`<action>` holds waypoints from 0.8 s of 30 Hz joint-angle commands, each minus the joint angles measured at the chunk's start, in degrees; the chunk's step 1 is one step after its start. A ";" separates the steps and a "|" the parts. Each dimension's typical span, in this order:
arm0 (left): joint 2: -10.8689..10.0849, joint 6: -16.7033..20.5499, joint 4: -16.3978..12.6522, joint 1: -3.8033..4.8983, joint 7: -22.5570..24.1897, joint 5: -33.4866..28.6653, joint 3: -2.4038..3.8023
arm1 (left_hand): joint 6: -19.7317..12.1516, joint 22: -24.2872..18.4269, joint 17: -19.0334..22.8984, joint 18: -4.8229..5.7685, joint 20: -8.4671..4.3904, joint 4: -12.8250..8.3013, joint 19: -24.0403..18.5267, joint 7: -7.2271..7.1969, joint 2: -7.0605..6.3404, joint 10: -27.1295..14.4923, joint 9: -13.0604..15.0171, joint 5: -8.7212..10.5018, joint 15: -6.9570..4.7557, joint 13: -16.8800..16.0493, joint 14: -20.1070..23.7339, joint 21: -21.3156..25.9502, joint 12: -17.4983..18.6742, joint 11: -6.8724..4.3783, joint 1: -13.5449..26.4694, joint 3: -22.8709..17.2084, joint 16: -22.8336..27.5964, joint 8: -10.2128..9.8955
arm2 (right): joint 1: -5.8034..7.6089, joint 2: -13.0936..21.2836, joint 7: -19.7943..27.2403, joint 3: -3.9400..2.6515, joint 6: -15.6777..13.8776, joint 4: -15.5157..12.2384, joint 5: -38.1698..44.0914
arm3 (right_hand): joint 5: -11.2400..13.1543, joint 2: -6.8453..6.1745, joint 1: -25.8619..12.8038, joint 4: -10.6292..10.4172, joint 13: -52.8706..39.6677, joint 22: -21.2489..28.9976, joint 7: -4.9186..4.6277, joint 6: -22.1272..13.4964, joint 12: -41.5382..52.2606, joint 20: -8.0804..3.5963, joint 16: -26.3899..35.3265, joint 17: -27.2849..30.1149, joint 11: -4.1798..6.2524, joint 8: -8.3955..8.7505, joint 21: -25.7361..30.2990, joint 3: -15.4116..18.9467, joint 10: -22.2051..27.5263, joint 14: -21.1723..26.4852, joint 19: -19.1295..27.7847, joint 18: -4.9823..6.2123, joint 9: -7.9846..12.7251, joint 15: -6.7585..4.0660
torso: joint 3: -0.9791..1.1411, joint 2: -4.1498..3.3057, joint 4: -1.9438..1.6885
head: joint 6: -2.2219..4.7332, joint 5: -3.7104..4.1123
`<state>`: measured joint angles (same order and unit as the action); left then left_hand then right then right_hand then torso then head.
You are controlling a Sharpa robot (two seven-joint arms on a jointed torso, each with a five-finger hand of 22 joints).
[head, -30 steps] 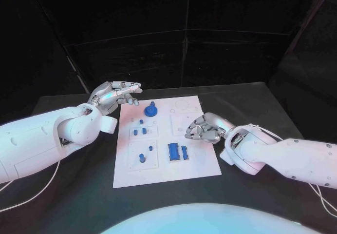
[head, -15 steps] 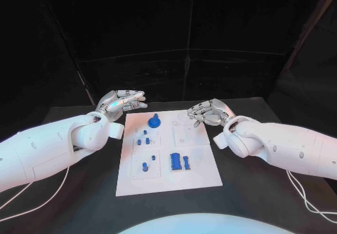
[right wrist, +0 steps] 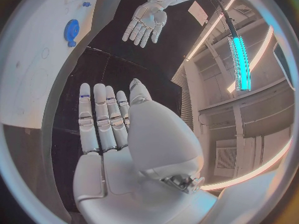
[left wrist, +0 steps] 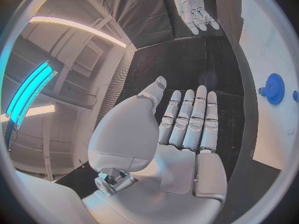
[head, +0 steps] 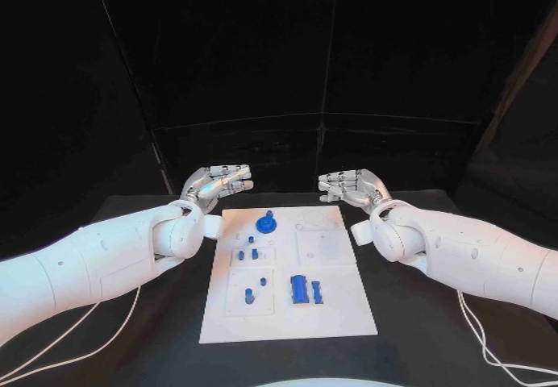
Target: Assemble the parts on the task board
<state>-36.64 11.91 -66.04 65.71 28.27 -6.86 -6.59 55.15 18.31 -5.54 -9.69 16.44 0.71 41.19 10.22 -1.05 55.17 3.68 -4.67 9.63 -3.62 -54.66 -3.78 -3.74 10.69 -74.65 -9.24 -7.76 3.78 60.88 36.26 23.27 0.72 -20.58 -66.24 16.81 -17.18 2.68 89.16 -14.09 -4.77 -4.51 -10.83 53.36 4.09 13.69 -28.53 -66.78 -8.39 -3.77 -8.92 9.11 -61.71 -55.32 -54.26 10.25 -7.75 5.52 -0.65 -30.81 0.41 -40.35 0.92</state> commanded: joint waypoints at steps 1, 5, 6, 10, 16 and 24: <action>-0.18 0.05 -0.33 0.03 -0.03 0.14 0.03 | -17.51 -5.87 5.54 2.91 -5.18 -0.71 -13.11 -3.23 1.05 -17.48 -3.68 4.67 -3.03 3.62 17.30 3.78 3.74 -3.30 23.23 3.04 2.56 -3.78 | 0.00 0.25 -0.08 0.00 -0.27 -0.39 0.11 | 5.52 -2.68 -28.23 4.50 4.77 4.51 3.39 -16.95 -4.09 -4.35 9.31 20.85 2.60 3.77 2.96 -2.90 19.62 17.06 16.68 -3.07 2.54 -5.52 | 0.00 -0.01 0.00 | -0.11 0.03; -0.58 1.67 -1.52 -0.26 0.05 0.48 0.36 | -22.52 -7.56 5.54 2.92 -6.63 -0.71 -16.85 -4.11 1.05 -22.49 -3.68 4.67 -3.90 3.62 22.29 3.78 3.74 -4.29 30.14 3.85 3.31 -3.78 | -0.05 0.82 0.38 -0.05 -1.89 -2.02 -1.07 | 7.04 -2.68 -36.13 5.69 4.77 4.51 4.32 -21.63 -4.09 -5.53 11.88 26.69 3.31 3.77 3.77 -3.76 24.97 21.95 21.52 -3.42 3.24 -5.52 | 0.08 -0.06 -0.06 | 0.70 -0.09; -0.75 2.36 -2.02 -0.38 0.08 0.62 0.50 | -23.72 -7.96 5.54 3.30 -7.00 -0.71 -17.74 -4.34 1.05 -23.68 -3.68 4.67 -4.11 3.62 23.47 3.78 3.74 -4.53 31.77 4.03 3.47 -3.78 | -0.07 1.06 0.58 -0.08 -2.58 -2.70 -1.57 | 7.43 -2.68 -38.16 6.02 4.77 4.51 4.57 -22.85 -4.09 -5.85 12.51 28.22 3.51 3.77 4.00 -3.96 26.37 23.22 22.77 -3.77 3.41 -5.52 | 0.12 -0.08 -0.08 | 1.05 -0.15; -1.85 6.88 -5.34 -1.16 0.30 1.57 1.42 | -28.82 -9.64 5.54 4.04 -8.54 -0.71 -21.53 -5.31 1.05 -28.79 -3.68 4.67 -5.01 3.62 28.53 3.78 3.74 -5.53 38.72 4.88 7.76 -3.78 | -0.21 2.65 1.86 -0.21 -7.09 -7.23 -4.85 | 9.04 -2.68 -46.47 7.32 4.77 4.51 5.58 -27.84 -4.09 -7.13 15.14 34.53 4.30 3.77 4.78 -4.83 32.15 28.48 27.92 -4.67 7.75 -5.52 | 0.36 -0.22 -0.23 | 3.28 -0.50; -4.20 16.47 -12.37 -2.82 0.76 3.57 3.38 | -34.47 -11.50 5.54 5.05 -10.23 -0.71 -25.75 -10.22 1.05 -34.44 -3.68 4.67 -9.63 3.62 34.10 3.78 3.74 -6.64 46.40 9.24 7.76 -3.78 | -0.48 5.74 4.35 -0.48 -15.89 -16.04 -11.25 | 10.77 -2.68 -55.57 8.82 4.77 4.51 6.72 -33.30 -4.09 -8.51 17.99 41.42 8.39 3.77 8.92 -9.11 38.44 34.23 33.55 -5.30 7.75 -5.52 | 0.61 -0.35 -0.38 | 5.58 -0.86; -7.17 28.60 -21.27 -4.93 1.35 6.11 5.86 | -40.22 -13.40 5.54 9.69 -11.98 -0.71 -30.07 -10.22 1.05 -40.24 -3.68 4.67 -9.63 3.62 39.87 3.78 3.74 -10.69 54.28 9.24 7.76 -3.78 | -0.70 8.26 6.38 -0.70 -23.06 -23.23 -16.46 | 12.53 -2.68 -64.74 14.09 4.77 4.51 10.83 -38.77 -4.09 -13.69 20.87 48.35 8.39 3.77 8.92 -9.11 44.80 39.98 39.18 -10.25 7.75 -5.52 | 0.65 -0.37 -0.41 | 5.97 -0.92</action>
<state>-43.62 32.48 -86.53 60.82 28.32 -3.37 -0.89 20.02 6.60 -0.16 -3.06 6.02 0.00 14.95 1.33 0.00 20.03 0.15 -0.44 0.94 -0.13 -19.90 -0.30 -0.43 1.56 -27.35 -0.95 -0.64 0.27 60.09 44.39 27.00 0.09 -38.01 -88.87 4.51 -6.28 0.08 32.75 -3.93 -0.13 -0.16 -1.69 19.58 0.42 4.18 -10.27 -24.72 -0.61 -0.44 -0.78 0.69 -22.69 -20.57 -20.27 5.21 -0.39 0.10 -0.03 -31.16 0.02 -34.41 0.00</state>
